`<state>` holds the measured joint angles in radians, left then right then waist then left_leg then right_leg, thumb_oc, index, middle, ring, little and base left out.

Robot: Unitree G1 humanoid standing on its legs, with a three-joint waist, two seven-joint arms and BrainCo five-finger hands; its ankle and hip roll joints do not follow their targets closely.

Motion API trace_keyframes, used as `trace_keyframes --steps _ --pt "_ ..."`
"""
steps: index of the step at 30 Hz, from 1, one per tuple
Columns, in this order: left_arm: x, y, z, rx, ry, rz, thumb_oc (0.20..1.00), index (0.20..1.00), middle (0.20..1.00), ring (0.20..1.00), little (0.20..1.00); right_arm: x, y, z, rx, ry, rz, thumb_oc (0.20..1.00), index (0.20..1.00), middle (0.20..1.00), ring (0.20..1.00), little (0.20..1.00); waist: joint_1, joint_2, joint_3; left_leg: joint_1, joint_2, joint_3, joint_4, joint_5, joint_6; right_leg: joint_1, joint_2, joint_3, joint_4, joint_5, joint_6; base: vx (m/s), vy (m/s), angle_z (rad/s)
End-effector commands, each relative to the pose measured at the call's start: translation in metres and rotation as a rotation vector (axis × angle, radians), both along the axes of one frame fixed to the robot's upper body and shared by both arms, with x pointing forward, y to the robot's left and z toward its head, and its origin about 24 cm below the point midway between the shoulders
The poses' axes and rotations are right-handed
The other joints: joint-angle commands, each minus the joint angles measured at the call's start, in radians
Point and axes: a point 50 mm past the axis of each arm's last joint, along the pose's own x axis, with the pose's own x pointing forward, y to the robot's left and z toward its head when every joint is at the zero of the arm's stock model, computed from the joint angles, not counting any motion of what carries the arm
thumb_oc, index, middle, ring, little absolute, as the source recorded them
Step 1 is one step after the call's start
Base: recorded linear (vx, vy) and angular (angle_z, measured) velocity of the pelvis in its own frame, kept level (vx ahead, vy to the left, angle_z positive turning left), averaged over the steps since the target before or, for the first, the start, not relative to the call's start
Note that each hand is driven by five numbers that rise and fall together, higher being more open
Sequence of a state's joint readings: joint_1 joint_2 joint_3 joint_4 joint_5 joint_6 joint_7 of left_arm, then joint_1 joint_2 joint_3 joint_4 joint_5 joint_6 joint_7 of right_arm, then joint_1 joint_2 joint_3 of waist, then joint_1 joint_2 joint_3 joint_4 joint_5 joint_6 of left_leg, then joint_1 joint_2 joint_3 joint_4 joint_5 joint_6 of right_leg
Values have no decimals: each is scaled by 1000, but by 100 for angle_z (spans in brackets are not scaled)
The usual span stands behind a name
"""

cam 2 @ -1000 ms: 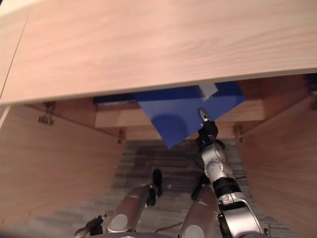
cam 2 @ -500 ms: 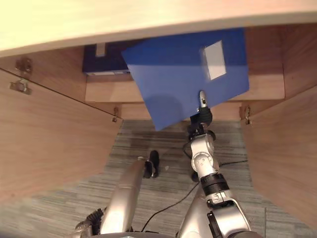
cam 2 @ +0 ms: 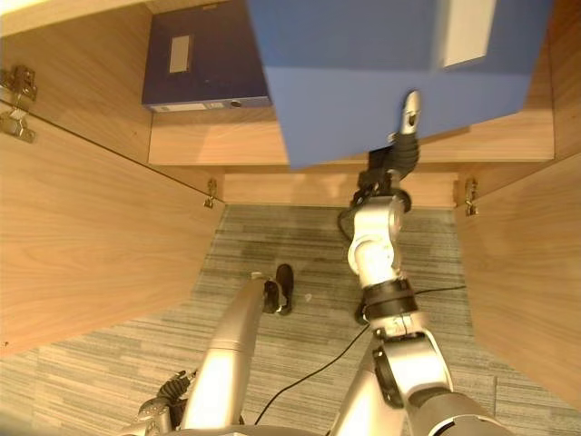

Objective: Put the empty folder in the office cabinet

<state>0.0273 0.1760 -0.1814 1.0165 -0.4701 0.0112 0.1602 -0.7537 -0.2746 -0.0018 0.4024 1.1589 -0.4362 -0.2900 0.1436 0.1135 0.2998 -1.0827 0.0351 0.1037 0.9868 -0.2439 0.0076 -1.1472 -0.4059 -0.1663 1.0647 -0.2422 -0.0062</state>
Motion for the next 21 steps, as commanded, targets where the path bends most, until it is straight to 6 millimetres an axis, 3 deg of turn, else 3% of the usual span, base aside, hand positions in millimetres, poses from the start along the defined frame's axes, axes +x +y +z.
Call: trace_keyframes --steps 1,6,7,8,13,16,21 --pt "-25 18 0 70 38 25 1000 1000 1000 1000 1000 -1 -29 73 42 -182 -133 200 200 200 200 200 21 3 -33 -33 15 -53 26 -81 17 48 -34 126 -39 -52 23 15 -19 9" --pt "-21 26 7 85 9 -10 1000 1000 1000 1000 1000 13 -72 100 38 -41 -250 200 200 200 200 200 52 3 -46 -53 8 -56 26 -85 17 26 -40 124 -30 -58 29 5 -5 3" --pt "-21 25 7 82 7 -11 1000 1000 1000 1000 1000 14 -73 102 35 -41 -252 200 200 200 200 200 53 5 -46 -55 8 -55 26 -85 17 24 -40 125 -29 -58 29 6 -5 6" --pt "-23 23 7 71 11 -18 1000 1000 1000 1000 1000 14 -89 106 6 31 -303 200 200 200 200 200 62 4 -49 -63 5 -54 26 -86 17 18 -42 125 -28 -59 31 9 -7 5" --pt "-21 20 12 63 -10 -47 1000 1000 1000 1000 1000 14 -114 94 76 179 -372 200 200 200 200 200 74 15 -53 -83 -2 -53 35 -92 21 2 -45 123 -19 -69 32 11 -3 9" --pt "-24 26 12 90 9 -42 1000 1000 1000 1000 1000 14 -122 87 90 264 -408 200 200 200 200 200 79 18 -57 -94 -3 -52 43 -95 19 -7 -49 121 -10 -73 33 16 -16 5" --pt "-22 27 19 111 -24 -42 1000 1000 1000 1000 1000 21 -116 86 91 401 -402 200 200 200 200 200 95 13 -56 -133 -5 -47 62 -100 12 -34 -62 113 15 -81 40 14 -33 9"
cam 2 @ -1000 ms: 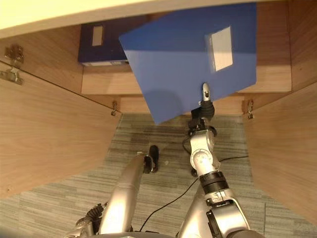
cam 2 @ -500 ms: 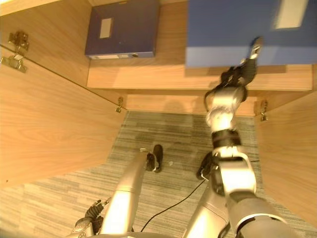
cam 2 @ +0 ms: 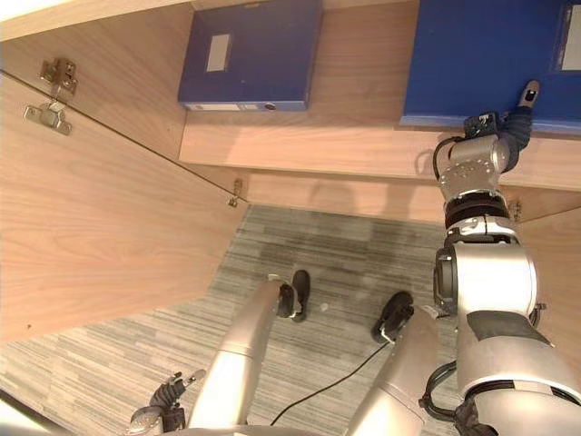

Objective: Put the empty folder in the office cabinet

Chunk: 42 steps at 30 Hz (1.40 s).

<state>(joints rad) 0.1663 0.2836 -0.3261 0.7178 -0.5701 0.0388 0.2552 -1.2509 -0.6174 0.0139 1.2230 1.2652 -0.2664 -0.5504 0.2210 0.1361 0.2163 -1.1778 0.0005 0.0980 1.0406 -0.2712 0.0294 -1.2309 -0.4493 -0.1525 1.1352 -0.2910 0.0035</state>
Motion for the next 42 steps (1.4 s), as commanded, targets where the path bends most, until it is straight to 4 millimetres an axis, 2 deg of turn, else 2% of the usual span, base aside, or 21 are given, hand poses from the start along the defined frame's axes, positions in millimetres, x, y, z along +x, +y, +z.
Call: trace_keyframes --steps 1,9,21,22,23,26,31,32,36,39,42 --pt "-16 27 3 83 42 1 1000 1000 1000 1000 1000 -4 -3 49 -84 -72 -2 200 200 200 200 200 21 -9 27 -44 29 -41 10 -72 -10 43 -20 98 -52 -33 31 9 -24 11" --pt "-17 35 10 97 28 -8 1000 1000 1000 1000 1000 4 12 55 -49 -95 50 200 200 200 200 200 56 6 17 -96 16 -46 54 -84 -3 -8 -31 96 1 -49 36 12 -8 6" --pt "-19 37 14 109 26 4 1000 1000 1000 1000 1000 -2 7 66 1 -167 20 200 200 200 200 200 61 11 10 -149 10 -46 80 -88 2 -65 -38 102 39 -56 42 3 -1 1" --pt "-31 34 1 116 106 20 1000 1000 1000 1000 1000 4 20 63 9 -174 42 200 200 200 200 200 62 6 9 -151 10 -48 84 -89 4 -69 -36 102 44 -55 43 0 0 0" --pt "-36 30 -6 132 142 18 1000 1000 1000 1000 1000 5 22 59 46 -184 41 200 200 200 200 200 62 1 9 -152 7 -51 85 -90 2 -71 -36 100 46 -55 44 -6 -33 -2" --pt "-38 43 -12 172 200 80 1000 1000 1000 1000 1000 -3 6 65 44 -205 -6 200 200 200 200 200 71 -8 14 -152 0 -54 84 -90 -2 -68 -42 99 46 -58 46 -5 -45 -1" --pt "-41 52 -14 200 221 123 1000 1000 1000 1000 1000 -6 0 72 42 -259 -8 200 200 200 200 200 93 -4 21 -150 -3 -51 83 -90 -5 -64 -47 99 45 -58 51 -3 -12 7" --pt "-40 53 -14 203 224 120 1000 1000 1000 1000 1000 -5 3 75 29 -278 9 1000 1000 1000 1000 1000 96 -4 23 -150 -2 -50 83 -89 -6 -63 -47 97 46 -58 50 -5 -2 10" --pt "-42 57 -14 212 230 134 1000 1000 1000 1000 1000 -5 9 77 -16 -337 38 1000 1000 1000 1000 1000 98 -4 28 -147 1 -52 84 -87 -9 -59 -47 90 45 -55 54 -2 1 3" --pt "-41 60 -14 214 227 148 1000 1000 1000 1000 1000 -4 6 75 -56 -307 53 1000 1000 1000 1000 1000 100 -9 30 -147 3 -52 82 -85 -10 -56 -49 85 40 -53 55 0 0 0" --pt "-42 63 -13 213 228 162 1000 1000 1000 1000 1000 -1 9 76 -201 -231 86 1000 1000 1000 1000 1000 98 -17 33 -146 6 -53 75 -80 -11 -56 -47 83 33 -46 53 0 0 0"
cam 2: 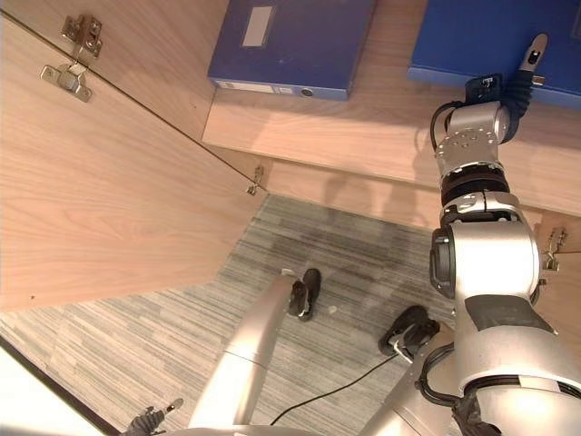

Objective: Put the empty folder in the office cabinet

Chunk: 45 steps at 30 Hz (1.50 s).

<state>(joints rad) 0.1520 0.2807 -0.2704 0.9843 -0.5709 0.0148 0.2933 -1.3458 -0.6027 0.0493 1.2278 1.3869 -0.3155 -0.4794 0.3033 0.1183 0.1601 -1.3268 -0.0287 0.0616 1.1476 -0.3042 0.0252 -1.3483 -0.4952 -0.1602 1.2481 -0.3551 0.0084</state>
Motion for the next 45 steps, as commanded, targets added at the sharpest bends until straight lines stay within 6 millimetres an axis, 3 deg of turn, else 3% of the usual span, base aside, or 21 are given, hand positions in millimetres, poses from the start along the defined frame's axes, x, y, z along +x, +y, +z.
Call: trace_keyframes --steps 1,3,5,6,10,15,31,37,45 --pt "0 32 5 88 36 28 1000 1000 1000 1000 1000 -6 -3 42 -300 -38 20 1000 1000 1000 1000 1000 14 1 90 4 37 -15 -35 -44 -7 61 0 90 -82 20 47 0 0 0" --pt "-1 34 5 85 42 30 1000 1000 1000 1000 1000 -3 1 37 -414 27 57 1000 1000 1000 1000 1000 7 -5 92 4 41 -14 -41 -40 -8 61 3 88 -90 25 46 0 0 0" --pt "-2 38 5 75 41 21 1000 1000 1000 1000 1000 2 1 26 -655 207 120 1000 1000 1000 1000 1000 0 -12 95 5 46 -13 -50 -32 -8 61 3 84 -102 35 44 0 0 0" --pt "-1 37 5 73 41 20 1000 1000 1000 1000 1000 2 1 27 -658 207 121 1000 1000 1000 1000 1000 0 -11 95 5 46 -13 -50 -32 -8 61 3 84 -102 36 44 0 0 0" --pt "-7 39 5 59 50 0 1000 1000 1000 1000 1000 3 -2 23 -979 419 151 1000 1000 1000 1000 1000 -5 -19 99 3 50 -11 -54 -25 -11 59 4 84 -107 45 42 0 0 0" --pt "-13 38 3 33 75 -50 1000 1000 1000 1000 1000 5 0 10 -1180 540 255 1000 1000 1000 1000 1000 -8 -32 99 6 52 -13 -61 -20 -15 64 0 78 -117 51 37 0 0 0" --pt "-15 48 5 10 90 -86 1000 1000 1000 1000 1000 7 5 4 -1482 677 406 1000 1000 1000 1000 1000 3 -49 87 9 48 -17 -81 -8 -21 74 -9 66 -135 54 36 0 0 0" --pt "-19 49 5 -4 99 -84 1000 1000 1000 1000 1000 4 4 0 -1747 828 460 1000 1000 1000 1000 1000 2 -57 82 5 45 -19 -84 -6 -21 70 -17 68 -137 54 32 0 0 0" --pt "-18 51 6 -24 81 -92 1000 1000 1000 1000 1000 -2 5 -27 -2003 975 653 1000 1000 1000 1000 1000 -14 -69 76 3 48 -23 -88 -4 -26 66 -21 69 -139 52 32 0 0 0"
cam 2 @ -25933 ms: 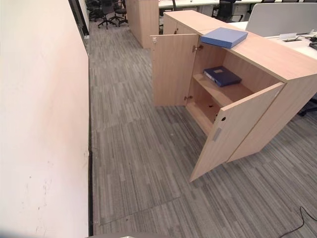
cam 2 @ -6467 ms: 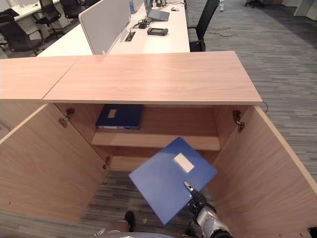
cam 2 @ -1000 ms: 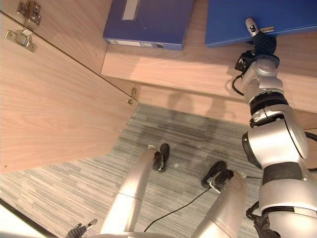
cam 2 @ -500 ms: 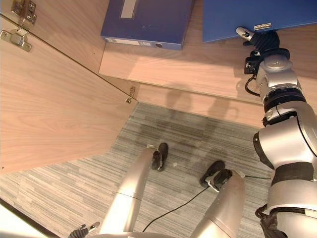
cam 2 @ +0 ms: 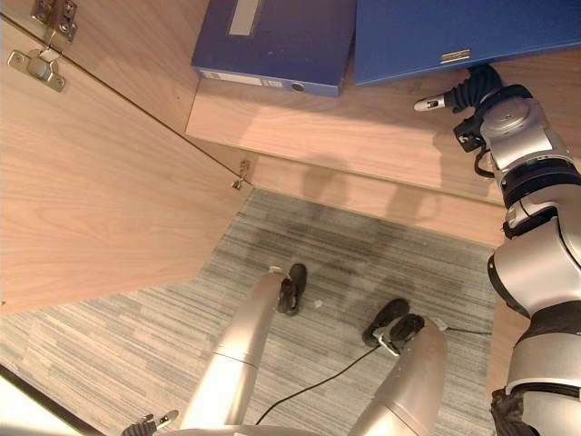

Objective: Put the empty folder in the office cabinet

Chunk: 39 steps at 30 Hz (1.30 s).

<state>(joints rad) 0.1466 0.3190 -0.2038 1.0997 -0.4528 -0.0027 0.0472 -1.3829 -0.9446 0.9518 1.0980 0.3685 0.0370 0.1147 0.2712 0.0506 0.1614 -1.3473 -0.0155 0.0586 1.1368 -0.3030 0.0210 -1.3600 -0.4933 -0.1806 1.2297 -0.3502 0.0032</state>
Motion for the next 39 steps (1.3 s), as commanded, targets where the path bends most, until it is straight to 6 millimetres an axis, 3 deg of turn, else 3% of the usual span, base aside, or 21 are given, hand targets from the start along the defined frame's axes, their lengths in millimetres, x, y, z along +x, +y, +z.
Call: trace_keyframes --steps 1,13,24,28,35,39 --pt "-3 32 8 81 39 22 1000 1000 1000 1000 1000 3 15 -40 -78 249 114 1000 1000 1000 1000 1000 18 -1 75 24 35 -20 -78 -5 -21 78 -23 89 -121 48 37 0 0 0" --pt "1 27 6 50 16 46 1000 1000 1000 1000 1000 -12 25 -67 -321 471 274 1000 1000 1000 1000 1000 -18 -20 70 18 46 -21 -82 -7 -25 72 -26 90 -130 56 40 0 0 0" --pt "23 20 7 31 -32 62 1000 1000 1000 1000 1000 -23 52 -89 -451 555 436 1000 1000 1000 1000 1000 -59 -34 68 9 56 -23 -89 -8 -24 66 -21 91 -145 62 41 0 -2 -2" --pt "27 19 7 28 -35 66 1000 1000 1000 1000 1000 -27 67 -89 -468 559 512 1000 1000 1000 1000 1000 -68 -39 62 2 58 -26 -87 -9 -21 57 -16 92 -144 62 38 0 0 0" --pt "31 19 7 28 -38 82 1000 1000 1000 1000 1000 -24 74 -78 -551 531 509 1000 1000 1000 1000 1000 -73 -47 60 -2 62 -28 -93 -5 -21 57 -14 91 -154 69 41 -9 -6 -7" --pt "38 23 9 50 -41 94 1000 1000 1000 1000 1000 -11 103 -54 -596 395 530 1000 1000 1000 1000 1000 -74 -48 58 -1 70 -29 -92 -4 -18 56 -9 90 -157 74 39 -11 -3 -4"
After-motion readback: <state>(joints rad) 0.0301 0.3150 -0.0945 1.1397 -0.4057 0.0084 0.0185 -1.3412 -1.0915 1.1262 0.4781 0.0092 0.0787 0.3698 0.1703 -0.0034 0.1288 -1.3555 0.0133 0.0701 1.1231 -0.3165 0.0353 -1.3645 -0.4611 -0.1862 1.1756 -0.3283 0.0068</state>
